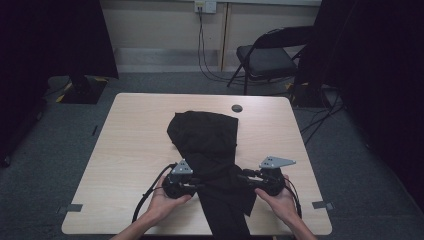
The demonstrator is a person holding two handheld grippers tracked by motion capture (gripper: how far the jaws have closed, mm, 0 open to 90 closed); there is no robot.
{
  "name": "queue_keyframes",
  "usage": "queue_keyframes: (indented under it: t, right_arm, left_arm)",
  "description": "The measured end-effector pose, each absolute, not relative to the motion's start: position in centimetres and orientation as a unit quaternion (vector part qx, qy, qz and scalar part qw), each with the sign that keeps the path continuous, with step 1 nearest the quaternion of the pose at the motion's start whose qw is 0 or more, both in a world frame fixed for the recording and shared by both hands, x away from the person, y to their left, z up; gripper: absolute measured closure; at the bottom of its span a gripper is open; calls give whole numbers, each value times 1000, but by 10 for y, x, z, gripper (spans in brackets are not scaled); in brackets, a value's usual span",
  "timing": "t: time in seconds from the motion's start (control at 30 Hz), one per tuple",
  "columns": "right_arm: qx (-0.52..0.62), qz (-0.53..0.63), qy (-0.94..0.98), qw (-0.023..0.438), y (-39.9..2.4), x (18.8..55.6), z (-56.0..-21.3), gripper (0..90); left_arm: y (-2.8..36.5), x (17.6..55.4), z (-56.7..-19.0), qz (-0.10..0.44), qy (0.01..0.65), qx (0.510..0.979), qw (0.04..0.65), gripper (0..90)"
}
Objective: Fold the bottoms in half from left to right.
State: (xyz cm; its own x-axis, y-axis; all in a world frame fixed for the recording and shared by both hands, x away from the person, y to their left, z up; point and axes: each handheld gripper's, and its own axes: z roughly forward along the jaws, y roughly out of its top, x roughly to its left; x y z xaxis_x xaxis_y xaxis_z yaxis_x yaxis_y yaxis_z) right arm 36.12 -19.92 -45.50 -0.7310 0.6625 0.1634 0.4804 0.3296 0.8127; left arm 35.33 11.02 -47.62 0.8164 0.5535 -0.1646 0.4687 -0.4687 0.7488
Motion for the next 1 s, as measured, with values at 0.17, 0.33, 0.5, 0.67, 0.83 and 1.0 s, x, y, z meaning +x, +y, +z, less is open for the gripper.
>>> queue_keyframes:
  t: [0.17,0.33,0.5,0.67,0.83,1.0]
  right_arm:
    - [318,445,833,80,-186,352,-460,873]
    - [281,435,854,51,-170,339,-466,874]
    - [280,453,844,65,-174,335,-459,584]
    - [310,477,817,93,-194,338,-447,474]
    - [350,494,788,113,-212,349,-442,529]
    - [360,429,821,106,-194,376,-469,504]
  left_arm:
    - [107,339,-477,38,281,859,427,471]
    - [92,338,-492,49,267,878,396,380]
    - [84,332,-495,112,238,888,377,435]
    - [93,332,-495,112,242,886,379,434]
    - [101,329,-494,111,246,888,373,434]
    - [108,327,-495,109,243,887,376,431]
